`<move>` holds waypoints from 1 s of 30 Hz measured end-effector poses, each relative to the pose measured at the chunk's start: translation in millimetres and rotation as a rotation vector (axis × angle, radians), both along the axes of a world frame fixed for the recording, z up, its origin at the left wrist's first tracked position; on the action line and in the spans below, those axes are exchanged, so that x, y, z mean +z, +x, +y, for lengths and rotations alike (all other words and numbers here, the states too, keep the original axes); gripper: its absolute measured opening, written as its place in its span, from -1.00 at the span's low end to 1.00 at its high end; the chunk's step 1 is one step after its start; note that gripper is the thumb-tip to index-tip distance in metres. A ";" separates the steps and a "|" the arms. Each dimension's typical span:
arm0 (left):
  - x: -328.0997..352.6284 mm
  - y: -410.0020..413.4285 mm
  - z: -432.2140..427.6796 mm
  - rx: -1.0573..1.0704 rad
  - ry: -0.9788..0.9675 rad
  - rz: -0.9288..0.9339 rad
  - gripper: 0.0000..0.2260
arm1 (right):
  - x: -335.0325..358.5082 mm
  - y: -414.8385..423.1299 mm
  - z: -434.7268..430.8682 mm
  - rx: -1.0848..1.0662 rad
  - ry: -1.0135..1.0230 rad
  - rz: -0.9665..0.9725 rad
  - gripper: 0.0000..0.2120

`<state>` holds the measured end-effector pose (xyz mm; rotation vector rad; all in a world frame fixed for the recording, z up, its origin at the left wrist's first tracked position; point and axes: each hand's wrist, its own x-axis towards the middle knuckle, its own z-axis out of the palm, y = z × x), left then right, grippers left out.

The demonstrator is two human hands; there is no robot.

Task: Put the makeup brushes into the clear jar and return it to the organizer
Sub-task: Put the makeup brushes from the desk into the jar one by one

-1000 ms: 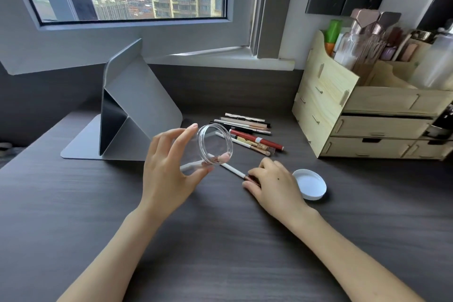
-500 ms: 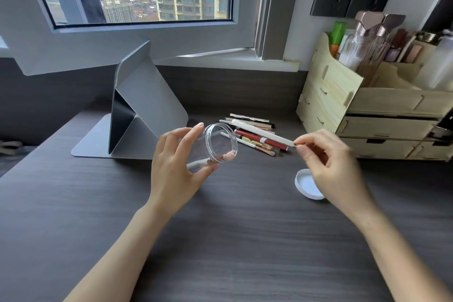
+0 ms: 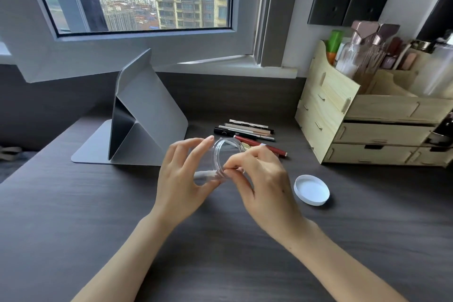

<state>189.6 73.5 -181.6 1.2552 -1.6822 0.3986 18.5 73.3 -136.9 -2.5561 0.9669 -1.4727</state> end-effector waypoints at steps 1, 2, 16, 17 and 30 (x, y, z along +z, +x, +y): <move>0.1 -0.6 -0.1 0.000 0.001 0.012 -0.42 | -1.3 -0.8 0.2 0.030 -0.012 0.034 -0.86; 0.0 -0.9 -0.3 0.003 -0.002 0.021 -0.42 | -2.0 -2.9 0.4 0.066 -0.006 0.050 -0.83; 1.2 3.6 -0.9 0.053 0.003 0.081 -0.42 | -41.4 -34.5 -101.1 -0.507 0.247 0.314 -0.85; 1.5 3.8 -0.7 0.053 0.006 0.092 -0.42 | -43.0 -32.8 -103.4 -0.537 0.260 0.404 -0.81; 1.3 3.3 -1.0 0.018 0.035 0.120 -0.40 | -11.3 -58.4 -75.8 -0.349 0.391 -0.071 -0.90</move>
